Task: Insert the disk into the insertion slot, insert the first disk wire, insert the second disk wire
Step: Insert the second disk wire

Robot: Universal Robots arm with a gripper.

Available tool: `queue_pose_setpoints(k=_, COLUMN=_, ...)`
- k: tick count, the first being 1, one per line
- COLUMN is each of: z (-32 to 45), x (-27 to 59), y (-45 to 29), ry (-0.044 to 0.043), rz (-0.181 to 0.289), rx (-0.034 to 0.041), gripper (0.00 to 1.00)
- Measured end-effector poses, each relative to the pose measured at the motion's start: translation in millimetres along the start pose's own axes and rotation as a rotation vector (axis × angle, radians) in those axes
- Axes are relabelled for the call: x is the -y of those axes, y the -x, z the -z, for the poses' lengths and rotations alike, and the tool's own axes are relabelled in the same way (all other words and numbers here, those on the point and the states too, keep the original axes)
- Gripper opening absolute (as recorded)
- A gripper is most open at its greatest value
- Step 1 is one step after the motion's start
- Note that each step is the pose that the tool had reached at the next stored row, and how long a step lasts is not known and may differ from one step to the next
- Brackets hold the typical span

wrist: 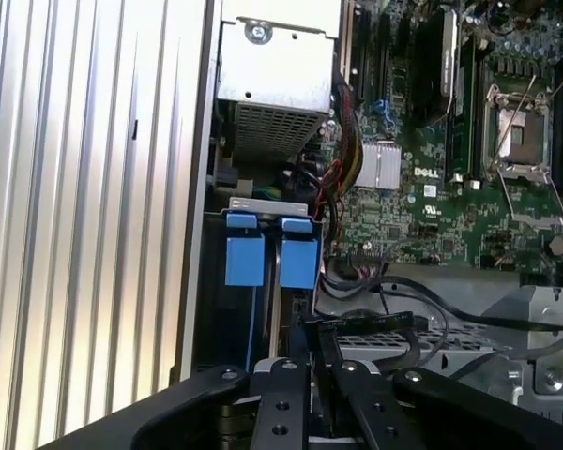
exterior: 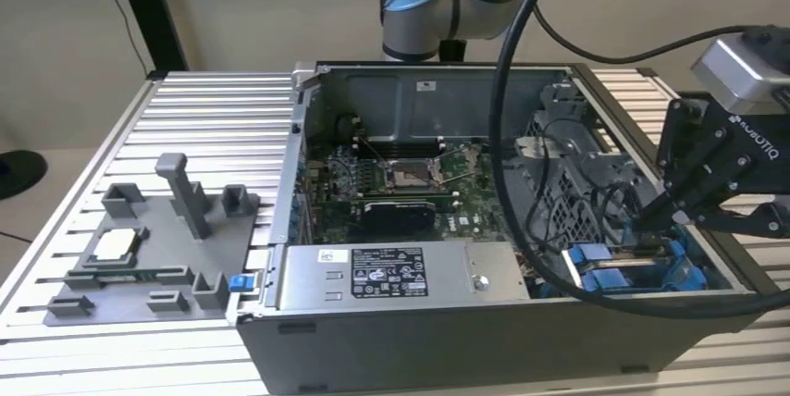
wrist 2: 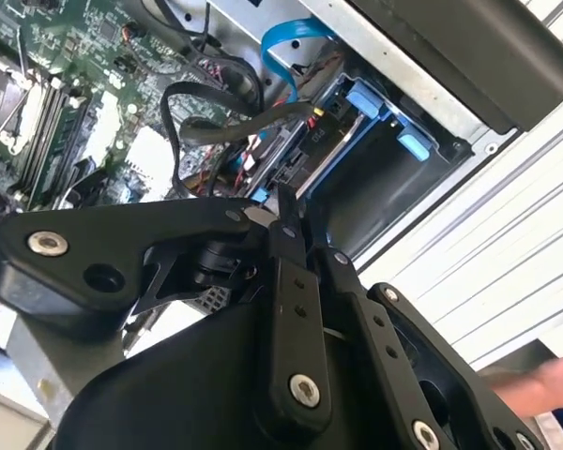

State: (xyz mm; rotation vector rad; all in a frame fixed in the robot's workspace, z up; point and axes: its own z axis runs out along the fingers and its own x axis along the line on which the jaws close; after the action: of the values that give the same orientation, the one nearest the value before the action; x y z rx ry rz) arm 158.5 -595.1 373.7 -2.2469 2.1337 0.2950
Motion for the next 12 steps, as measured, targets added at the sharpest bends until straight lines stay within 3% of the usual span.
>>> queue_pose_setpoints(k=6, z=-6.2, x=-5.4, y=-0.7, ry=-0.0364, rz=-0.006, rx=-0.0086, gripper=0.00)
queue_pose_setpoints(k=12, z=-13.0, x=-10.3, y=-1.4, ry=-0.0578, rz=-0.015, rx=-0.0193, gripper=0.00)
